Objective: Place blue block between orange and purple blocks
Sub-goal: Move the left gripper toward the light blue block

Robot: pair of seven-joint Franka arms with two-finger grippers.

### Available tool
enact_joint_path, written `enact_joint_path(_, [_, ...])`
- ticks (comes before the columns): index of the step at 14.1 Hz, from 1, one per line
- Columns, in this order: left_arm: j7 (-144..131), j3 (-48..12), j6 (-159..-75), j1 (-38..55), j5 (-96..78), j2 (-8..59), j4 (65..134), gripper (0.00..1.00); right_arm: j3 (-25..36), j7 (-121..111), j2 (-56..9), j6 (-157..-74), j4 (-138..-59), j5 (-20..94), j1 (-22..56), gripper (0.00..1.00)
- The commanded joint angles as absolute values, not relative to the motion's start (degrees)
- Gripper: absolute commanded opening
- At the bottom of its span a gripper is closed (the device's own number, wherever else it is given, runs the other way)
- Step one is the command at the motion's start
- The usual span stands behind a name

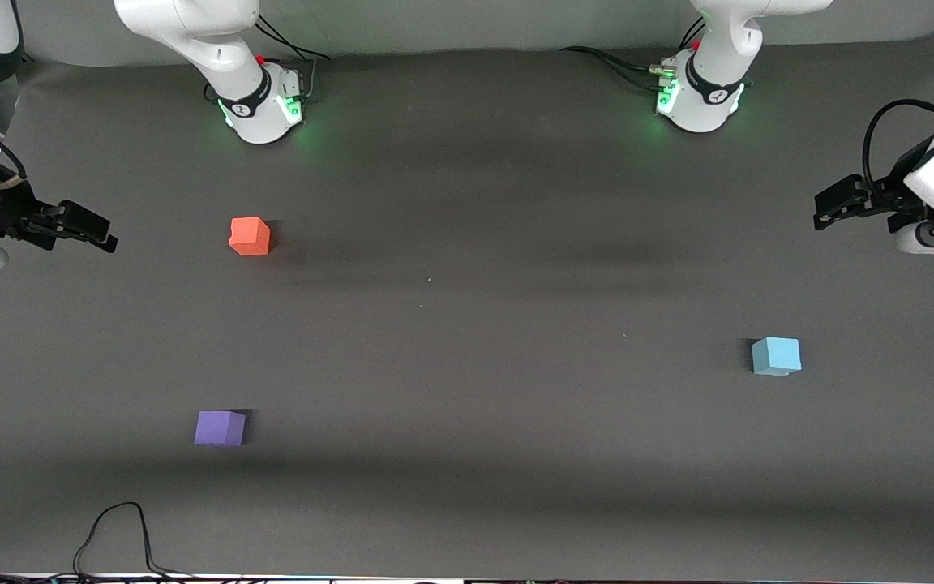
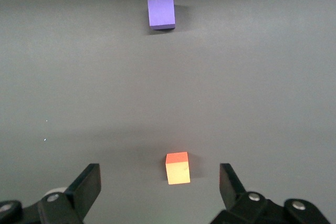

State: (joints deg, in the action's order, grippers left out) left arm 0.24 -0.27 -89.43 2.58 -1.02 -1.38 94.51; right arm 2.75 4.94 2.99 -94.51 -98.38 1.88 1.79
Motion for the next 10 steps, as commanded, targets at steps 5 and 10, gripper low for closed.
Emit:
enact_joint_path(5, [-0.09,-0.09,-87.89,2.55,-1.50,-1.05,93.43,1.00,3.34,5.45,3.43,-93.87,-98.17,0.62,2.46,1.00])
enact_joint_path(10, [2.97,0.18,-90.43,-1.83,-0.79,3.32,91.86,1.00,3.43,5.27,3.43,-93.87,-98.26,0.70,2.46,1.00])
